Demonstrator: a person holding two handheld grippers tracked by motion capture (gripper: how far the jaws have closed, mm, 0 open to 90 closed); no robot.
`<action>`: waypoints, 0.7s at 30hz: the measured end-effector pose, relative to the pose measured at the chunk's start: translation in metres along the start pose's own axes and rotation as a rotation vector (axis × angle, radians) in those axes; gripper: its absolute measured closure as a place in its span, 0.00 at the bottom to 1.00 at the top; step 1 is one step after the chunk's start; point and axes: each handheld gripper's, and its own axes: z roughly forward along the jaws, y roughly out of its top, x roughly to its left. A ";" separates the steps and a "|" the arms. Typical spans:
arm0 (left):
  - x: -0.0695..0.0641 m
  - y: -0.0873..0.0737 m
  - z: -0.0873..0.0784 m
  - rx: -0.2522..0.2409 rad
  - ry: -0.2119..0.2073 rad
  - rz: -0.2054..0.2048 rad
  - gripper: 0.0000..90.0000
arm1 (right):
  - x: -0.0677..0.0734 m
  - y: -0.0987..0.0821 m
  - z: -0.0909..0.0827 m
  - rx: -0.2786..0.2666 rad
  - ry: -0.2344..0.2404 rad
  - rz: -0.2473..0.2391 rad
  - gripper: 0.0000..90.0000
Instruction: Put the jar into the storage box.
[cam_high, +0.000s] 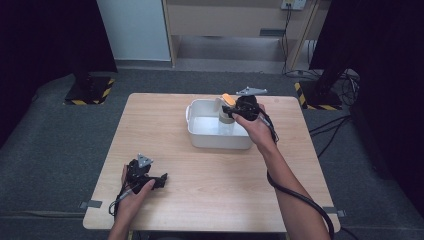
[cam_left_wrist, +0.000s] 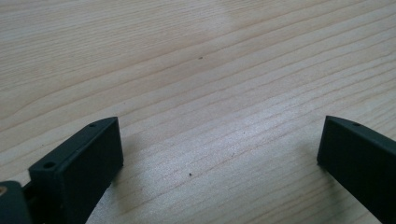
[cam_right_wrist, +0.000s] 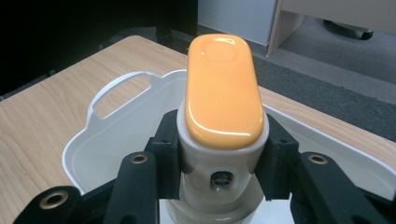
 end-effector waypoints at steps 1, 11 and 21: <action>0.000 0.000 0.000 0.000 0.000 0.000 0.00 | 0.000 -0.001 0.002 0.001 0.002 0.002 0.64; 0.000 0.000 0.000 0.000 0.000 0.000 0.00 | 0.002 -0.012 0.015 0.023 -0.003 0.000 0.64; 0.000 0.000 0.000 0.000 0.000 0.000 0.00 | 0.000 -0.022 0.022 0.030 -0.011 0.019 0.64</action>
